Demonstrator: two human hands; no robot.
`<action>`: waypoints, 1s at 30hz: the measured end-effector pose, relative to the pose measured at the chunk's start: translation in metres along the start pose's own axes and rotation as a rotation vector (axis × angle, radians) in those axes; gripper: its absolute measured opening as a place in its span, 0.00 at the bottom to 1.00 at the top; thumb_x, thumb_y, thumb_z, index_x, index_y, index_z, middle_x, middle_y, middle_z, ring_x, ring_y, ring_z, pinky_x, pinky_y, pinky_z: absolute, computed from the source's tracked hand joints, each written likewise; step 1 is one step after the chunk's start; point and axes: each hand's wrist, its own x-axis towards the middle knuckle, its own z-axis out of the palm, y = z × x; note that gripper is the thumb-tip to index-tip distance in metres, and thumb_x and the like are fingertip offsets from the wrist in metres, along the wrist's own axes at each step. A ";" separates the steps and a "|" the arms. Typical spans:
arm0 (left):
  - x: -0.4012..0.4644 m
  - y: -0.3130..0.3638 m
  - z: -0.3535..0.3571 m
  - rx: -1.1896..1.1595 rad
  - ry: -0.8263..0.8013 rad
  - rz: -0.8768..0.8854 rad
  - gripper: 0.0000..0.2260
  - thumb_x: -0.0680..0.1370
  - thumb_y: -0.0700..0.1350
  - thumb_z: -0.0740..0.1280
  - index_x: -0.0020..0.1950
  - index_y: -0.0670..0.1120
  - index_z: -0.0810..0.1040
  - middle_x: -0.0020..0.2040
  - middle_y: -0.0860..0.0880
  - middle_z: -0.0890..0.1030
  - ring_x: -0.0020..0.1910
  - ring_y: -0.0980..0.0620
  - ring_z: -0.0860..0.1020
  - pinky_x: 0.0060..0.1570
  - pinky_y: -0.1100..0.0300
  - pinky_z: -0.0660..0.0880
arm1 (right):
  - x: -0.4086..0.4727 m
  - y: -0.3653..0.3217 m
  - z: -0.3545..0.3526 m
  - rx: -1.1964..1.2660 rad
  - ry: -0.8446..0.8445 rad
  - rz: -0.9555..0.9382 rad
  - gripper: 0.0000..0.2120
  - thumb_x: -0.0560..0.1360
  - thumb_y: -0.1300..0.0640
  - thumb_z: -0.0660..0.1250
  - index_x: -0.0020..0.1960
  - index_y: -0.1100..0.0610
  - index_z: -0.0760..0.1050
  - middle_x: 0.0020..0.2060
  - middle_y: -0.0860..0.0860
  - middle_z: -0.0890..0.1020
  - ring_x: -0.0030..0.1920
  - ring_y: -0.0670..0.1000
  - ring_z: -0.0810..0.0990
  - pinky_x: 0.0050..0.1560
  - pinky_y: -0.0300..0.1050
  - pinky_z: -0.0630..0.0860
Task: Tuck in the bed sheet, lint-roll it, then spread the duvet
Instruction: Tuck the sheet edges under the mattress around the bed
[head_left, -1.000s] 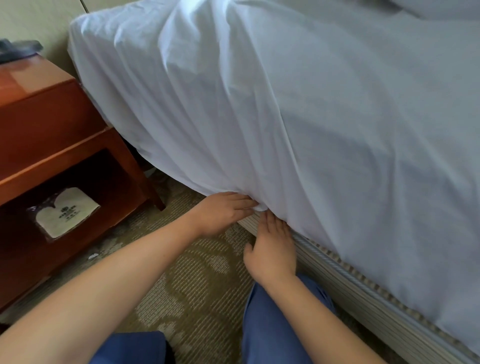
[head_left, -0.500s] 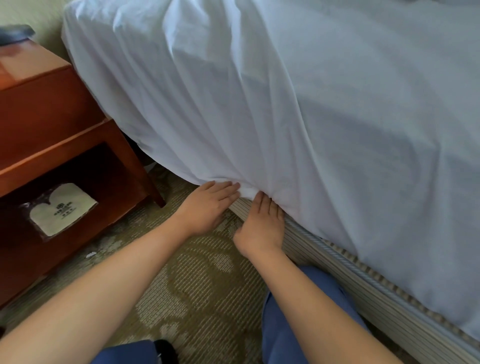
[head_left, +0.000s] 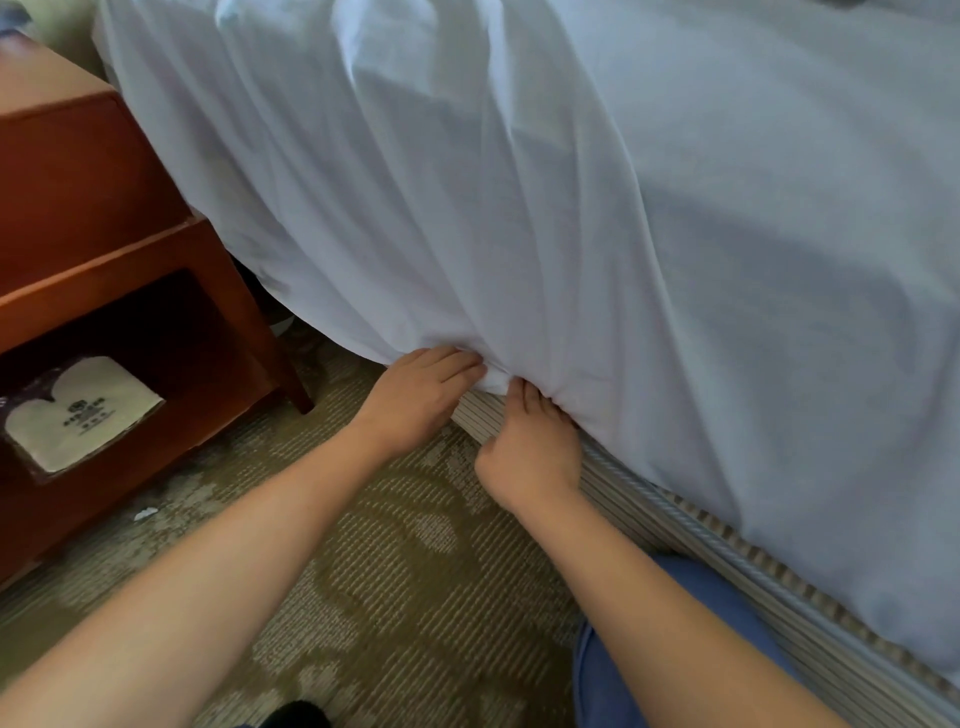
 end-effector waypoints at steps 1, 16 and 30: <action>0.000 -0.001 0.003 0.001 0.024 -0.004 0.18 0.73 0.40 0.59 0.59 0.37 0.79 0.57 0.41 0.80 0.54 0.40 0.80 0.49 0.46 0.79 | 0.003 -0.002 0.000 -0.004 -0.001 0.013 0.37 0.75 0.51 0.61 0.77 0.62 0.47 0.75 0.56 0.58 0.73 0.54 0.60 0.72 0.46 0.56; 0.007 -0.006 -0.006 0.025 0.037 0.016 0.16 0.69 0.38 0.61 0.54 0.39 0.80 0.49 0.42 0.80 0.44 0.41 0.80 0.31 0.54 0.75 | -0.010 -0.005 0.005 -0.107 -0.003 -0.146 0.34 0.78 0.53 0.57 0.78 0.63 0.47 0.77 0.58 0.53 0.76 0.54 0.53 0.75 0.47 0.47; 0.018 -0.020 -0.007 -0.014 0.153 -0.160 0.08 0.67 0.32 0.64 0.43 0.36 0.79 0.43 0.38 0.81 0.28 0.42 0.78 0.19 0.59 0.72 | 0.032 -0.017 -0.002 -0.008 -0.068 -0.126 0.42 0.73 0.50 0.65 0.78 0.60 0.46 0.76 0.54 0.55 0.75 0.54 0.56 0.74 0.47 0.54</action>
